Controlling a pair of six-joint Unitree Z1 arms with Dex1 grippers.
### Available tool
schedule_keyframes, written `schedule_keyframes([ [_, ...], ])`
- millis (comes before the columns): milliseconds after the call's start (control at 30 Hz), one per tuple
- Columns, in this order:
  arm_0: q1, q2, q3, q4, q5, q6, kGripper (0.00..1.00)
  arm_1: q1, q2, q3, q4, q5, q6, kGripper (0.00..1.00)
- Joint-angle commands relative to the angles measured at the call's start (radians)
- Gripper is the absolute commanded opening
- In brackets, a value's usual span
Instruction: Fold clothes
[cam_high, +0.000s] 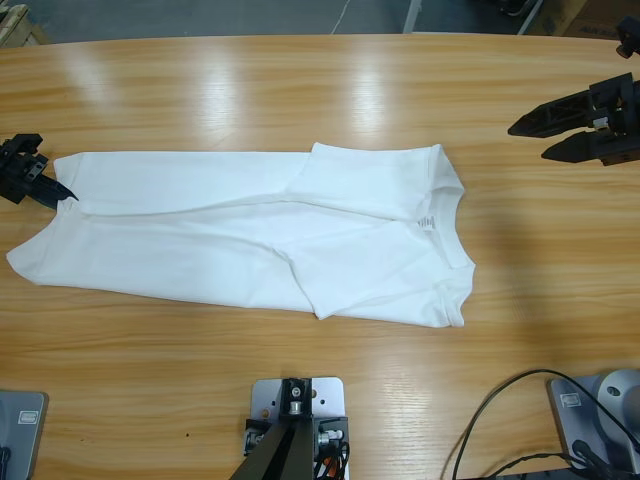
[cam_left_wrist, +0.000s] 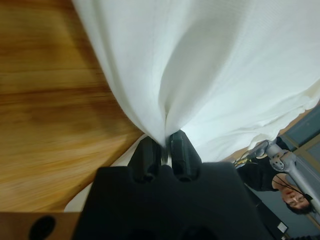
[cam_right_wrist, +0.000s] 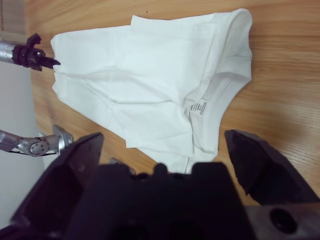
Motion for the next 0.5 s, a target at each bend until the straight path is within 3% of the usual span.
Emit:
schedule_keyframes([
  [33,-0.01,0.007,0.02,0.006,0.017,0.008,0.0,-0.015,0.002,0.006,0.016,0.023,-0.011,0.996],
  [500,0.005,-0.07,-0.065,0.082,0.02,-0.006,0.0,-0.015,0.004,-0.013,0.024,0.037,-0.011,0.996],
])
